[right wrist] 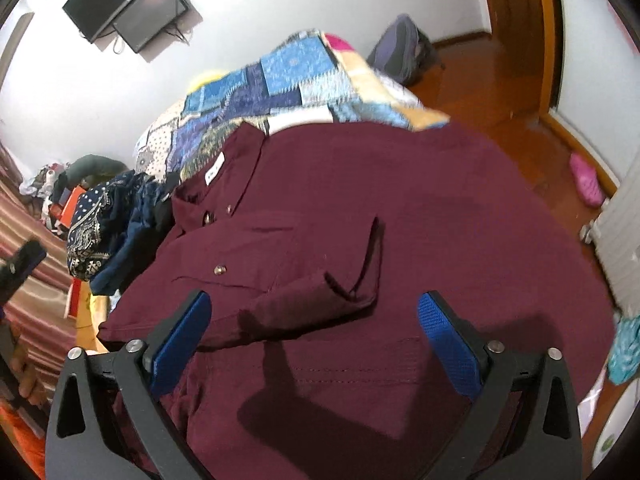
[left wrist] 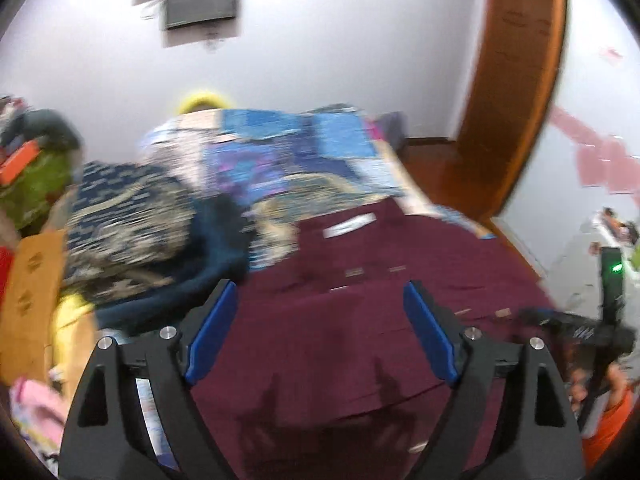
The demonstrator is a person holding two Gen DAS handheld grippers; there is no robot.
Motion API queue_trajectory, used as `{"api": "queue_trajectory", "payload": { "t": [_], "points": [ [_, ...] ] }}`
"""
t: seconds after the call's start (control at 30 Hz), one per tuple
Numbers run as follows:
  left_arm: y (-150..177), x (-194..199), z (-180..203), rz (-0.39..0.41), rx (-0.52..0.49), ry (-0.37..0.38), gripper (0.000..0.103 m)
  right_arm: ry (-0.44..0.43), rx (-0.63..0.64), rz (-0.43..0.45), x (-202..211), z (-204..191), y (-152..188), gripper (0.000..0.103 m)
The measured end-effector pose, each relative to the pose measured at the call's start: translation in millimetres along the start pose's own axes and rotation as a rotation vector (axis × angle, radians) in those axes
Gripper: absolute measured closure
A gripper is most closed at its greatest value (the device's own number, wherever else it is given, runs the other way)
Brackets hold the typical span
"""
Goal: Fold large clothes
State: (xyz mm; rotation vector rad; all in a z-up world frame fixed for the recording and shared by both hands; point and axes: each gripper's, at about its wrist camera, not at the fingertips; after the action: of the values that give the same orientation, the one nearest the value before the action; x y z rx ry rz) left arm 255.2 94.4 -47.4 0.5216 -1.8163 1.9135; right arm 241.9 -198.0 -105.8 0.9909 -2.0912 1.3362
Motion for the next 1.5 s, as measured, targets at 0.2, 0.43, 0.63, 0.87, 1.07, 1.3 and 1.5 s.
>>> {"api": "queue_trajectory", "payload": {
  "t": [0.2,0.43,0.63,0.87,1.07,1.3,1.5],
  "points": [
    [36,7,-89,-0.074,0.122,-0.123,0.017,-0.056,-0.168,-0.039,-12,17,5,0.034],
    [80,6,-141,-0.16,0.141,-0.224,0.018,0.032,-0.118,-0.006,-16,5,-4,0.082],
    [83,24,-170,-0.16,0.16,-0.264,0.018,0.019,-0.088,0.05,-16,-2,-36,0.092],
    [57,60,-206,-0.114,0.095,-0.35,0.017,0.036,0.014,0.173,1,-25,-77,0.094],
    [58,52,-213,-0.146,0.127,-0.304,0.017,0.097,0.091,0.296,19,-36,-103,0.1],
    [90,-9,-169,-0.269,0.145,-0.142,0.017,0.118,0.098,0.185,11,-20,-95,0.099],
    [98,-47,-119,-0.317,0.117,-0.038,0.017,0.061,-0.07,-0.02,-16,16,-61,0.049]
  ]
}}
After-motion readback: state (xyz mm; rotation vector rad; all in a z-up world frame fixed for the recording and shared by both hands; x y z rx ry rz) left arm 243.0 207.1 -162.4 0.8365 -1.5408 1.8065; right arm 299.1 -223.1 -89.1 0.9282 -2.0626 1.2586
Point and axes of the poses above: each gripper's, at about its wrist camera, not at the fingertips, and x roughly against the way its jaws point, z to its right, y to its underside, and after that the axes turned 10 degrees about z, right-handed
